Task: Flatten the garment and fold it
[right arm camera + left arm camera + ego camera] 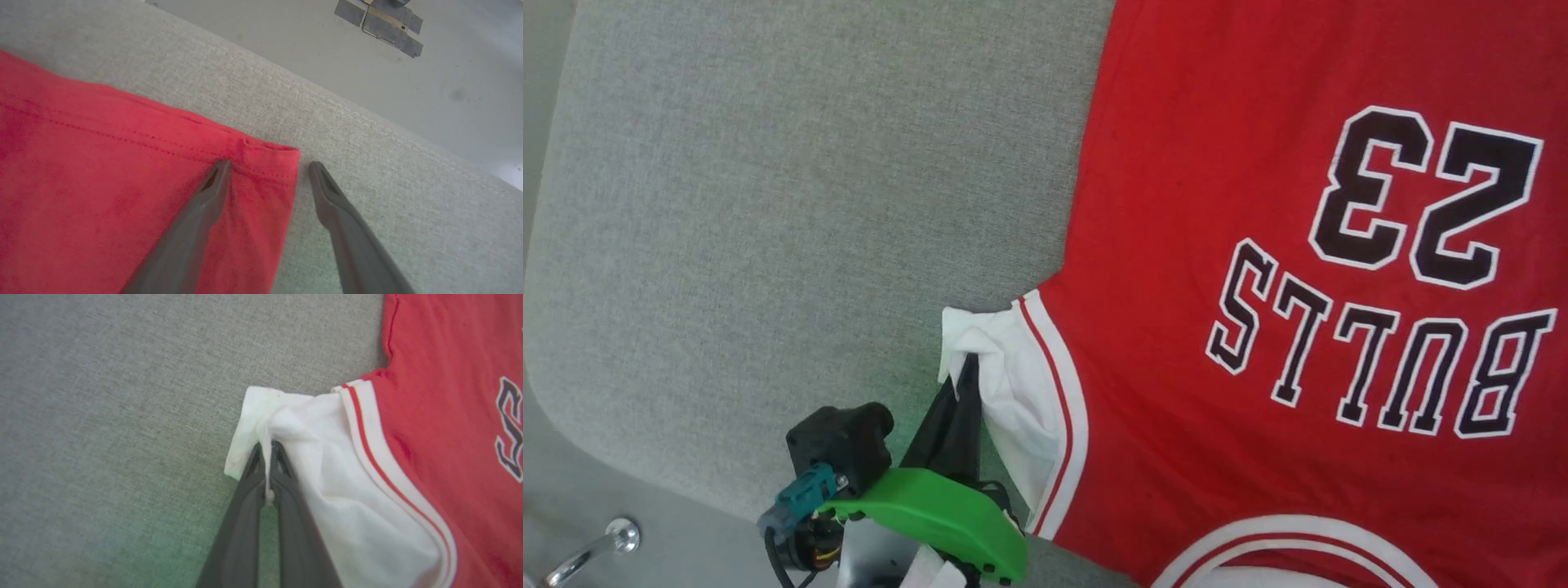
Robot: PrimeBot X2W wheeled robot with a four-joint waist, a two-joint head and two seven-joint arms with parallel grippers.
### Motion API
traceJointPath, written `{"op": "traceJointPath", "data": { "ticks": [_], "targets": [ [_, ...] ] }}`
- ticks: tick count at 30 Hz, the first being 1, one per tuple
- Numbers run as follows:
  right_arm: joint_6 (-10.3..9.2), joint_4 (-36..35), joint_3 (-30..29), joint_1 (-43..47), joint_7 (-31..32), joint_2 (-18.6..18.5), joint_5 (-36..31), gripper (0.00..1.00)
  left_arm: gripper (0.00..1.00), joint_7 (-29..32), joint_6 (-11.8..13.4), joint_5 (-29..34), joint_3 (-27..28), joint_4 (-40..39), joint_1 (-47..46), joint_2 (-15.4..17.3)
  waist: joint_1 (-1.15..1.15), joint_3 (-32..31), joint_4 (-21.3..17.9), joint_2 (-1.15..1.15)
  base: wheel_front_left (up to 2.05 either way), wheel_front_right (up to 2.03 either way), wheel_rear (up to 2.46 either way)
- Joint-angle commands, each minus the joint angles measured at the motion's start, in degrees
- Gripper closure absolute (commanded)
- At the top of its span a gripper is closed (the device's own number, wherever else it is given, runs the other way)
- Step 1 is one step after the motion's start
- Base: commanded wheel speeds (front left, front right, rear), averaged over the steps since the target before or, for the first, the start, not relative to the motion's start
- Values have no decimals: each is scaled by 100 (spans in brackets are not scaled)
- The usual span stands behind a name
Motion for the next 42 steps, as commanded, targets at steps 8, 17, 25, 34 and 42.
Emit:
{"op": "traceJointPath", "data": {
  "ticks": [8, 17, 25, 34, 42],
  "targets": [
    [-5, -38, 13, 182, 162, 170, 16, 100, 100, 77, 33, 68, 52, 179, -91, 71, -1, -251, -179, 0, 0, 0, 0],
    [-5, -27, -88, -20, -1010, 562, 121, 100, 100, 330, 73, -9, 266, 327, -82, 328, -1, -1233, -829, 0, 0, 0, 0],
    [-5, -467, -83, 941, -1547, 251, 740, 100, 100, 650, 99, -175, 482, 474, 65, 619, -1, -2241, -1453, 0, 0, 0, 0],
    [-5, -1626, -473, 3543, -1427, -18, 1225, 100, 100, 795, 108, -394, 656, 541, 383, 807, -1, -2966, -1940, 0, 0, 0, 0],
    [-5, -2485, -1025, 6134, -1226, 903, 1202, 100, 100, 782, 6, -575, 681, 766, 452, 796, -1, -3294, -2011, 0, 0, 0, 0]
  ]
}}
